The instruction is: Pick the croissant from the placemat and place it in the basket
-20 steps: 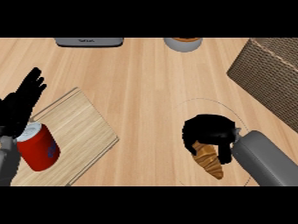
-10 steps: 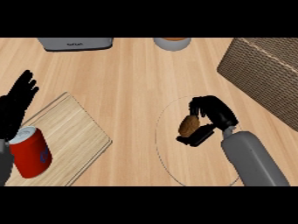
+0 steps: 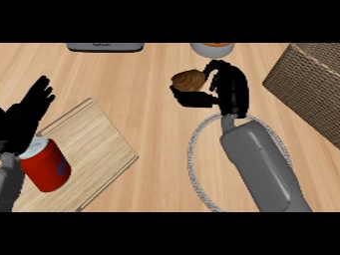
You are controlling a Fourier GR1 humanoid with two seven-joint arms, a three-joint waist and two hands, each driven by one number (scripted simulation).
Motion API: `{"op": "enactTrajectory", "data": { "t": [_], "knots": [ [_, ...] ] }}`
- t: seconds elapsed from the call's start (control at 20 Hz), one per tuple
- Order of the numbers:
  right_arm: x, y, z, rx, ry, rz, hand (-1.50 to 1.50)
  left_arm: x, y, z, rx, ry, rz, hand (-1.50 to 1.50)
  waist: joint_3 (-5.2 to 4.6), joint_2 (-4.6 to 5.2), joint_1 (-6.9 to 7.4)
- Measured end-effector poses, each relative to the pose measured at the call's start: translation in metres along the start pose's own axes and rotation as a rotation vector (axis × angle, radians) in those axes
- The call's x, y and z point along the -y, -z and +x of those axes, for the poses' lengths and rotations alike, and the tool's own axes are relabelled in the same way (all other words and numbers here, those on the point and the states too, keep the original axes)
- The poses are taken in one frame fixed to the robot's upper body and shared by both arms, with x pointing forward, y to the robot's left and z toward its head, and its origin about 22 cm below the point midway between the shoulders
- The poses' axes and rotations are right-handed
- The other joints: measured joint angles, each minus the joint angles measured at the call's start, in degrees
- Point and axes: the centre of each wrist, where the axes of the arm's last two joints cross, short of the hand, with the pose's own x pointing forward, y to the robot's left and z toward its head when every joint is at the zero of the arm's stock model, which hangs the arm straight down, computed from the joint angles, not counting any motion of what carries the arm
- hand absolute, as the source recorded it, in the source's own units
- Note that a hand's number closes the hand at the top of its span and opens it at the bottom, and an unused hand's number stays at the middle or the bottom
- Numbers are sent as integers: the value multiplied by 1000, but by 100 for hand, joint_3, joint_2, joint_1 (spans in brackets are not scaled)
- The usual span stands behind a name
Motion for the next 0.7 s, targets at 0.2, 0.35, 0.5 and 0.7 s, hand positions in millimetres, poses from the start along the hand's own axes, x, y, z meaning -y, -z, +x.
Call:
{"op": "enactTrajectory", "data": {
  "t": [0.2,0.35,0.5,0.7],
  "knots": [
    [1,9,57,-54,-11,-161,150,4,3,0,6,11,-1,0,4,-8,6],
    [3,16,96,-83,-47,-243,150,7,4,1,8,5,-4,0,13,-1,18],
    [12,27,129,-105,-95,-312,150,4,0,-2,20,13,1,0,31,2,3],
    [32,43,160,-100,-132,-395,150,3,4,-2,22,10,11,0,38,24,-32]
  ]
}}
